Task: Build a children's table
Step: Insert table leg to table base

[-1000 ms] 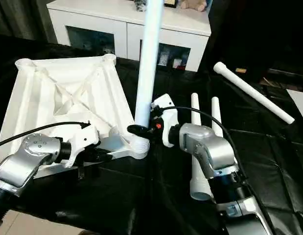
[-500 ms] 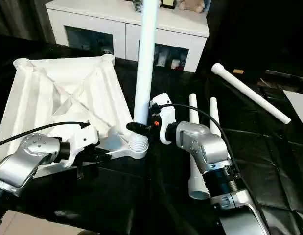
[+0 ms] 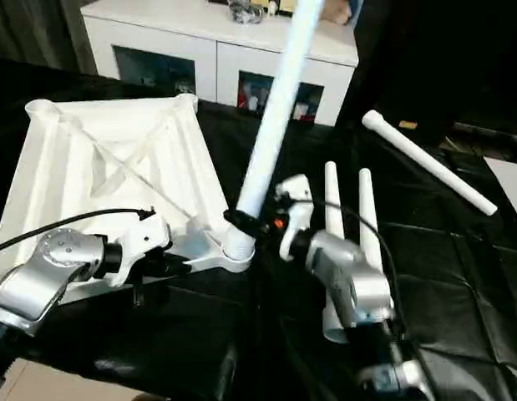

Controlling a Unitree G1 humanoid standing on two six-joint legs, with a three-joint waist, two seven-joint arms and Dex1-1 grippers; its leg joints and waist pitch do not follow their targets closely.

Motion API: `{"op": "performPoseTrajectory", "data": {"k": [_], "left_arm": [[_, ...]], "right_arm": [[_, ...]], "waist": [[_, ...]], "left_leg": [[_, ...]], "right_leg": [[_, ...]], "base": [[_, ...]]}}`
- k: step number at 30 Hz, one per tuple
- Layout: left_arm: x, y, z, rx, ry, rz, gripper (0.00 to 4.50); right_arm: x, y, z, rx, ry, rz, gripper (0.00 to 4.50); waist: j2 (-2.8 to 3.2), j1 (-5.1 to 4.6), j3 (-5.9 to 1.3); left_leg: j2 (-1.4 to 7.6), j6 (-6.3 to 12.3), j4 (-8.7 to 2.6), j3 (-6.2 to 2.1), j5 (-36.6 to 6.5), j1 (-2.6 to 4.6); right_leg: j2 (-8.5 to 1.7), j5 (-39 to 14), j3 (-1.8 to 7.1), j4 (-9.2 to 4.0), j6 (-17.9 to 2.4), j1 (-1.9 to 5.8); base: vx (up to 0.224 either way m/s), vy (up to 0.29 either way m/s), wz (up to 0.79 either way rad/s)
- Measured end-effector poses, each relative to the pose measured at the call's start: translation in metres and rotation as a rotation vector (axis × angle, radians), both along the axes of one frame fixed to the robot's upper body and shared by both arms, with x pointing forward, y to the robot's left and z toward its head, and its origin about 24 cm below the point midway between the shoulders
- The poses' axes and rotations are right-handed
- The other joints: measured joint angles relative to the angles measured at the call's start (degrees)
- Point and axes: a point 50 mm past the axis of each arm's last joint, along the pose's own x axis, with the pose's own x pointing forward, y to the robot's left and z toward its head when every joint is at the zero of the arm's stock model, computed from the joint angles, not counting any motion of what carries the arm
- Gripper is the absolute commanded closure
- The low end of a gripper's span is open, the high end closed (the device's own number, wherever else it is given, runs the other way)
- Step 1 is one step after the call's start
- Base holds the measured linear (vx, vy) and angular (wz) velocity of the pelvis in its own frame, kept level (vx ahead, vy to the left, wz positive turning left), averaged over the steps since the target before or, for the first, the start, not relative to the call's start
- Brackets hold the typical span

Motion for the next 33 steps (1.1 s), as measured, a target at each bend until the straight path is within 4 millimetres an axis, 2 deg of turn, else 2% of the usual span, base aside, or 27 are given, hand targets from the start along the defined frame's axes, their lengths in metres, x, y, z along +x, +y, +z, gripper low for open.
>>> {"op": "performPoseTrajectory", "data": {"k": [12,20,26,33], "left_arm": [[0.001,-0.003,-0.001,-0.002,-0.014,0.014,4.50],[0.001,-0.003,-0.001,-0.004,-0.020,0.021,4.50],[0.001,-0.001,-0.001,0.002,-0.018,0.024,4.50],[0.001,0.003,-0.001,0.005,-0.012,0.030,4.50]], "right_arm": [[-0.014,-0.003,-0.016,0.043,-0.105,-0.079,2.67],[-0.020,-0.003,-0.019,0.015,-0.171,-0.095,2.67],[-0.020,0.001,-0.015,-0.090,-0.208,-0.016,2.67],[-0.007,0.005,-0.002,-0.165,-0.152,0.096,2.67]], "waist": [[0.04,-0.21,-0.02],[0.07,-0.11,-0.02],[-0.08,-0.25,-0.12],[-0.23,-0.69,-0.21]], "left_leg": [[0.00,0.00,-0.05,0.00,0.0,0.01],[0.00,0.00,-0.11,0.00,0.0,-0.01],[0.00,0.00,-0.23,-0.01,0.0,0.04],[0.00,0.00,-0.36,-0.01,0.0,0.16]], "right_leg": [[0.00,0.0,0.01,-0.02,0.0,-0.01],[0.00,0.0,0.01,-0.07,0.1,-0.01],[0.01,-0.2,0.00,-0.07,0.4,-0.01],[0.03,-0.3,0.01,-0.07,0.4,0.01]], "base": [[0.000,0.000,0.00],[0.000,0.000,0.00],[0.000,0.000,0.00],[0.000,0.000,0.00]]}}
